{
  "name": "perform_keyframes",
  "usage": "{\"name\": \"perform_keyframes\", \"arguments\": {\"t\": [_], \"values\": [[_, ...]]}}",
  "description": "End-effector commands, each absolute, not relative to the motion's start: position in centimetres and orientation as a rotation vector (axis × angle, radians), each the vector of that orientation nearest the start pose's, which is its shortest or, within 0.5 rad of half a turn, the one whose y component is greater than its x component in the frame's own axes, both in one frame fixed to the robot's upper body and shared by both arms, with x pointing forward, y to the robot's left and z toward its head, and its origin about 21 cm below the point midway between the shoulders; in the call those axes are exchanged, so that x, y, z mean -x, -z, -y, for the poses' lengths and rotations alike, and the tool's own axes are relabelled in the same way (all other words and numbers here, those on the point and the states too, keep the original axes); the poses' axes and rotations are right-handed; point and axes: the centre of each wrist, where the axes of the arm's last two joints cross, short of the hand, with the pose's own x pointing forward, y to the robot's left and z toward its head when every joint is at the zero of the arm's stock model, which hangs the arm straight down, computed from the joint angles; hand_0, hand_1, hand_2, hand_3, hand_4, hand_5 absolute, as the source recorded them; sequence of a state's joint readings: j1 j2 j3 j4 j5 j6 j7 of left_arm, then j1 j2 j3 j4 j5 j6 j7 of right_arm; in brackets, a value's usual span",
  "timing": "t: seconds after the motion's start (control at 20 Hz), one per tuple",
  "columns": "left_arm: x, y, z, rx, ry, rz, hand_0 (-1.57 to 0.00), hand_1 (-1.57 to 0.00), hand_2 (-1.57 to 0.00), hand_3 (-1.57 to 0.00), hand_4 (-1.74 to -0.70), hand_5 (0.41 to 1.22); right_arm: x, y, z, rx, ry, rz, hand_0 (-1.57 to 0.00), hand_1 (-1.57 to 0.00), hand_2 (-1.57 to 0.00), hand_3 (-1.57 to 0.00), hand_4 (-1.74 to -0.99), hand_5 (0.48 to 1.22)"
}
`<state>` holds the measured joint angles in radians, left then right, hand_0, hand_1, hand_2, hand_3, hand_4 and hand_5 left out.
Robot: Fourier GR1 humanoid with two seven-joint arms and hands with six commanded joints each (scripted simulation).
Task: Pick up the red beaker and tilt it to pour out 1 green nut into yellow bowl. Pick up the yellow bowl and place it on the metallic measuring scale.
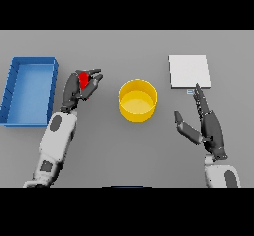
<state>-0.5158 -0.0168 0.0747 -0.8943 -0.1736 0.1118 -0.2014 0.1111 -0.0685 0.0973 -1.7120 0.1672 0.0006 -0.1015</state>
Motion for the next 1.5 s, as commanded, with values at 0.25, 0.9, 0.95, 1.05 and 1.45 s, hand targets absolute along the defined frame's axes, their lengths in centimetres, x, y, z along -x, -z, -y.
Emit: {"name": "perform_keyframes", "arguments": {"t": [0.25, 0.9, 0.95, 1.05, 1.45], "values": [[-36.3, 0.6, -17.8, -0.11, 0.192, 1.654, -1.52, -1.52, -1.52, -1.52, -1.69, 1.1, -22.6, -1.1, 23.1, 0.152, -0.262, 1.721, 0.0, 0.0, 0.0, 0.0, -1.254, 0.667], [-36.9, -6.3, -15.8, -0.317, 0.761, 1.658, -1.56, -1.56, -1.56, -1.56, -1.73, 1.113, -21.7, -1.8, 22.9, 0.192, -0.292, 1.718, 0.0, 0.0, 0.0, 0.0, -1.243, 0.71], [-36.8, -6.3, -15.5, -0.357, 0.827, 1.651, -1.56, -1.56, -1.56, -1.56, -1.73, 1.112, -21.9, -1.7, 22.9, 0.188, -0.286, 1.707, 0.0, 0.0, 0.0, 0.0, -1.248, 0.711], [-37.3, -7.3, -14.6, -0.45, 0.984, 1.644, -1.57, -1.57, -1.57, -1.57, -1.74, 1.112, -21.8, -1.8, 23.0, 0.186, -0.297, 1.715, 0.0, 0.0, 0.0, 0.0, -1.254, 0.717], [-39.1, -9.2, -11.2, -0.786, 1.634, 1.534, -1.57, -1.57, -1.57, -1.57, -1.74, 1.193, -21.9, -1.6, 22.7, 0.157, -0.287, 1.726, 0.0, 0.0, 0.0, 0.0, -1.264, 0.717]]}}
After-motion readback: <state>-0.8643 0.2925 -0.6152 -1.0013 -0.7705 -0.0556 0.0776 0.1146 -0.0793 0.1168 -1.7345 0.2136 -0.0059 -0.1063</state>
